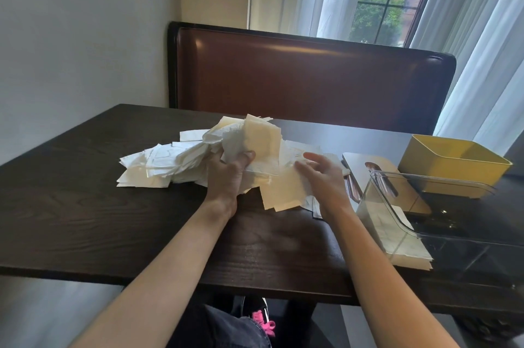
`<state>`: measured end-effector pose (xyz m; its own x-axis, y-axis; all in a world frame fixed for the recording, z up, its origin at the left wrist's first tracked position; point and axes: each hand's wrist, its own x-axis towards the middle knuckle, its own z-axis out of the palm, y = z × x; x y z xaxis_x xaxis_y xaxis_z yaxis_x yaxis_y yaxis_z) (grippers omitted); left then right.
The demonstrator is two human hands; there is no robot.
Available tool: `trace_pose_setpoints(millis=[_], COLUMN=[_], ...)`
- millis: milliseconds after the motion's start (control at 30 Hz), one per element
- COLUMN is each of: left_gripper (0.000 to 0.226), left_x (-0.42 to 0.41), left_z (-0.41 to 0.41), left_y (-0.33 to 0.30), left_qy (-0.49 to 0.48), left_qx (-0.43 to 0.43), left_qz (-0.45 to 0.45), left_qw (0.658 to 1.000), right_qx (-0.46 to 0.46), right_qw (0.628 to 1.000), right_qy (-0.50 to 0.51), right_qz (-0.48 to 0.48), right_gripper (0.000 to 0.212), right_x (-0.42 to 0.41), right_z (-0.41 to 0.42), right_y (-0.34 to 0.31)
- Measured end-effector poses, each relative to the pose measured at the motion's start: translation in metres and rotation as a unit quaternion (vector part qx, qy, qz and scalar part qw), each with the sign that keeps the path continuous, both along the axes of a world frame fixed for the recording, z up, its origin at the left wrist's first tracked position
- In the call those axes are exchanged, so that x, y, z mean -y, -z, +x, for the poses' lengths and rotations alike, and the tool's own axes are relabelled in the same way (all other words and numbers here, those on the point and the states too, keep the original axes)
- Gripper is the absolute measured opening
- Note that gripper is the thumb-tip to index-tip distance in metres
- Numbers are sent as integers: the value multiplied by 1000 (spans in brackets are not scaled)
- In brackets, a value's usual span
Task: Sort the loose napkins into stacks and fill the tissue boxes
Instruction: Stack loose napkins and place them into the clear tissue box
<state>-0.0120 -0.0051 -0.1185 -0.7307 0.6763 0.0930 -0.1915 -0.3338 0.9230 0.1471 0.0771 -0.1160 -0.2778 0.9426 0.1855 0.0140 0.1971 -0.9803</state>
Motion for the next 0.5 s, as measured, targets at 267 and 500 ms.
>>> trace_pose_setpoints(millis=[267,500], left_gripper=[35,57], left_x=[2,2], left_z=[0,1], left_y=[1,0], left_qy=[10,21], left_qx=[3,-4], left_qz=[0,-6], left_qw=[1000,1000], right_qx=[-41,22], right_qw=[999,999], right_qy=[21,44], right_qz=[18,15], right_gripper=[28,36], right_x=[6,3], right_z=[4,2], right_y=[-6,-8])
